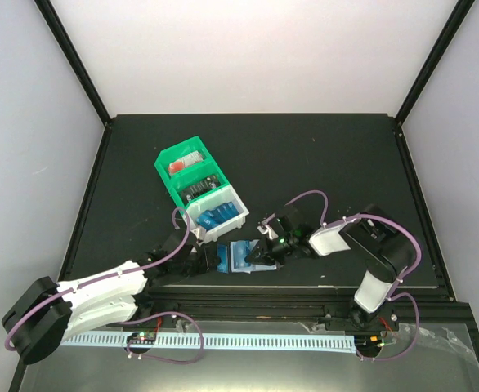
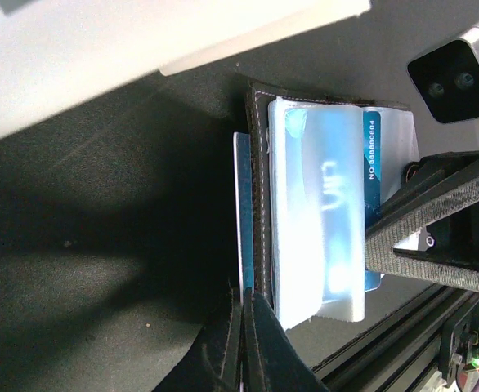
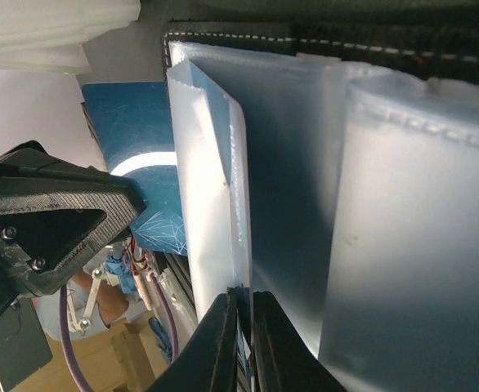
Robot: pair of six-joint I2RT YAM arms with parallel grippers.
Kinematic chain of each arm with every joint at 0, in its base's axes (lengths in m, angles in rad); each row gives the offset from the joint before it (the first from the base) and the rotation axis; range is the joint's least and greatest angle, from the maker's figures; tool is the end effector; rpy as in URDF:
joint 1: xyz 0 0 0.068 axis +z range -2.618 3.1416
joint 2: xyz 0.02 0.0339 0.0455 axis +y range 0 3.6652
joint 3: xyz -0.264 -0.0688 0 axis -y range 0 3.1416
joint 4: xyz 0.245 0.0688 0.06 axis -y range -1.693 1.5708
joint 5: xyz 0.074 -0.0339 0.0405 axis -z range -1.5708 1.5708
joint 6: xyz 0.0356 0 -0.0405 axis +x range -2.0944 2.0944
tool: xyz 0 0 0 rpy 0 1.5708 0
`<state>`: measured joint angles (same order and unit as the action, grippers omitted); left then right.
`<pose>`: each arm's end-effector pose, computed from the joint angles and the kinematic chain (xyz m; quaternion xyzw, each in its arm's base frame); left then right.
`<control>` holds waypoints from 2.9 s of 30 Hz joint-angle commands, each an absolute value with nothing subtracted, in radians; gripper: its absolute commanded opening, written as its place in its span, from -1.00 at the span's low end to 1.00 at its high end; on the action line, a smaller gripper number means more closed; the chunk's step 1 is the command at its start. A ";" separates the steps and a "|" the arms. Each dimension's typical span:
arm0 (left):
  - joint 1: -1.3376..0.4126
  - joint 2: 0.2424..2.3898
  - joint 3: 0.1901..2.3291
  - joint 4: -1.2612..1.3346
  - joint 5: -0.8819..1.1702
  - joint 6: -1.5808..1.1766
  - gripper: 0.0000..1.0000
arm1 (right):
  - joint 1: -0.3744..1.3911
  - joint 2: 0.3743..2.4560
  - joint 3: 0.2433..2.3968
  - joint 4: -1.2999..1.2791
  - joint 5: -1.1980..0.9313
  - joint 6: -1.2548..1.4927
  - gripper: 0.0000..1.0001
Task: Put the credit cards into the card holder
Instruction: Insert the credit card into the card holder.
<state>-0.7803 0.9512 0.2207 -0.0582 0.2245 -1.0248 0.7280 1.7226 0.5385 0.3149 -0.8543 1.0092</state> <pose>0.1123 -0.1223 0.1325 -0.0697 0.9170 -0.3615 0.1534 0.1842 0.2002 0.0958 0.0212 -0.8662 -0.4901 0.0950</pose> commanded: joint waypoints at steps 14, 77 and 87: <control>-0.784 0.967 0.232 -0.061 0.247 -1.009 -0.97 | 0.756 1.749 0.524 0.445 -0.822 1.098 -0.80; -0.790 0.653 0.323 -0.252 0.256 -0.952 -0.97 | 0.922 1.344 0.755 -0.515 0.043 0.784 0.01; -0.868 0.875 0.288 0.099 0.222 -1.026 -0.97 | 0.967 1.360 0.710 -0.568 0.103 0.778 0.01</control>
<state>-0.8196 0.7776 0.2909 -0.0795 0.2546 -0.9874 0.9360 1.3426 0.7208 -0.5304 0.0368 0.7868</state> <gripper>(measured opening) 0.016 0.505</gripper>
